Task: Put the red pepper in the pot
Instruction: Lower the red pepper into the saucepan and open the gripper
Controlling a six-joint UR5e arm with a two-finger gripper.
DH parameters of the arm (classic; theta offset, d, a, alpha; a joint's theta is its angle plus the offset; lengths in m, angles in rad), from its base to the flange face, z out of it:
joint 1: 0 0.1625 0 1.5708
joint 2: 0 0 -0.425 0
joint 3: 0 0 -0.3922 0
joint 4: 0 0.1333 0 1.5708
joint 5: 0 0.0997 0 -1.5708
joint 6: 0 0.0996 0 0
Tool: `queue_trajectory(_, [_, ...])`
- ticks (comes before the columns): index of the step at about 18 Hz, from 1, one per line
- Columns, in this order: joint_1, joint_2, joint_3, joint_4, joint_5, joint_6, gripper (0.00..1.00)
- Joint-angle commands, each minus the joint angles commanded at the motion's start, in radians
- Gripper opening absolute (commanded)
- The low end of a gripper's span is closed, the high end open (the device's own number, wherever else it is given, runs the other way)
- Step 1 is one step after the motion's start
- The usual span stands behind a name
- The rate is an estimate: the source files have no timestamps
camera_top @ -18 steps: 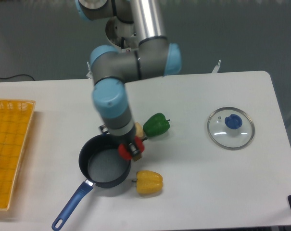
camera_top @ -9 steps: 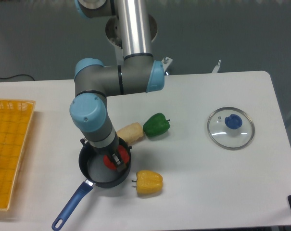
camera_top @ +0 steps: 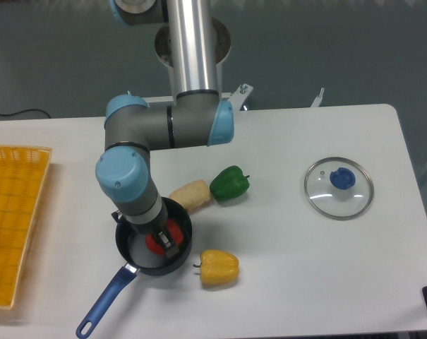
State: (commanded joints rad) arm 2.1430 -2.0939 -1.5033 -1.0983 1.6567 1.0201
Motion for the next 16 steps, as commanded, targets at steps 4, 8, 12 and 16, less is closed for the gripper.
queue_trajectory(4, [0.000, 0.000, -0.006, -0.002, 0.002, 0.002, 0.66])
queue_trajectory(8, [0.000, -0.002, -0.008, -0.002, 0.003, 0.002, 0.66])
queue_trajectory(12, [0.000, -0.003, -0.020, 0.000, 0.003, 0.002, 0.66])
queue_trajectory(16, [0.000, -0.009, -0.021, -0.002, 0.005, 0.002, 0.66])
